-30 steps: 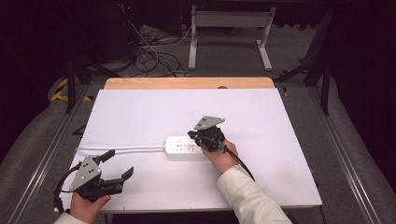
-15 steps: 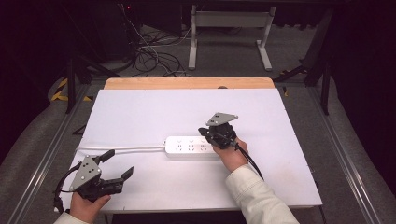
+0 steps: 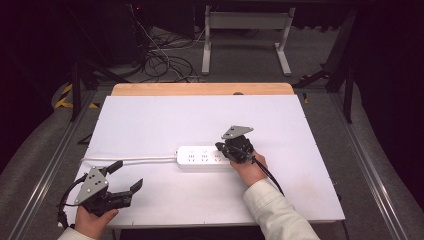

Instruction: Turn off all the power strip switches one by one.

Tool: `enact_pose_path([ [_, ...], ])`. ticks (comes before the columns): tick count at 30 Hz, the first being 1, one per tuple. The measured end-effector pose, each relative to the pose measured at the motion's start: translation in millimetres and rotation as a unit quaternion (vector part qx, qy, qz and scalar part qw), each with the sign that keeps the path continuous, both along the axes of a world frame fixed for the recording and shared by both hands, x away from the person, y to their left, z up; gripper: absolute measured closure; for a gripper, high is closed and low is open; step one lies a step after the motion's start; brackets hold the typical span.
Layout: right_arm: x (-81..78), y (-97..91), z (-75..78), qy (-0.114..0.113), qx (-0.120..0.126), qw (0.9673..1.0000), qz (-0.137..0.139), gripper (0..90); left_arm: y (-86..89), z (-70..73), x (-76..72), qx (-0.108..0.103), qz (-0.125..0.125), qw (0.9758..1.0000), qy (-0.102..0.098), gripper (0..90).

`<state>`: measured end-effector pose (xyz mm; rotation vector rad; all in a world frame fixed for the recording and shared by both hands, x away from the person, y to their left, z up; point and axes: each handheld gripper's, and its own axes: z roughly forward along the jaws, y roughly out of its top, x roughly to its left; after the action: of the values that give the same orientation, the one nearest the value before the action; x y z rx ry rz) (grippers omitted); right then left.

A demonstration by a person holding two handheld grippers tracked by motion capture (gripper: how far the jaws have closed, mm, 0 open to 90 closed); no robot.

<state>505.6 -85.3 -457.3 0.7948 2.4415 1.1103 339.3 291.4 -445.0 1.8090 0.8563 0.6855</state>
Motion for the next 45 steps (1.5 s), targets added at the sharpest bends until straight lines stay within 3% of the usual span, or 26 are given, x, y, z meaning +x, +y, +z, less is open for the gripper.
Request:
enact_pose_path([
  [25,-1.3,1.9,-8.9,-0.002,0.003,1.0,-0.007,90.0,-1.2,-0.2,0.1,0.004,0.0,1.0,0.0,15.1],
  [31,-4.0,4.1,-9.8,-0.016,-0.006,0.9997,-0.017,90.0,-1.8,-0.2,-0.2,0.004,0.001,1.0,0.0,15.2],
  [45,-6.7,5.9,-11.0,-0.023,-0.008,0.9994,-0.025,90.0,-1.9,-0.1,0.1,0.005,-0.001,1.0,0.0,15.1],
])
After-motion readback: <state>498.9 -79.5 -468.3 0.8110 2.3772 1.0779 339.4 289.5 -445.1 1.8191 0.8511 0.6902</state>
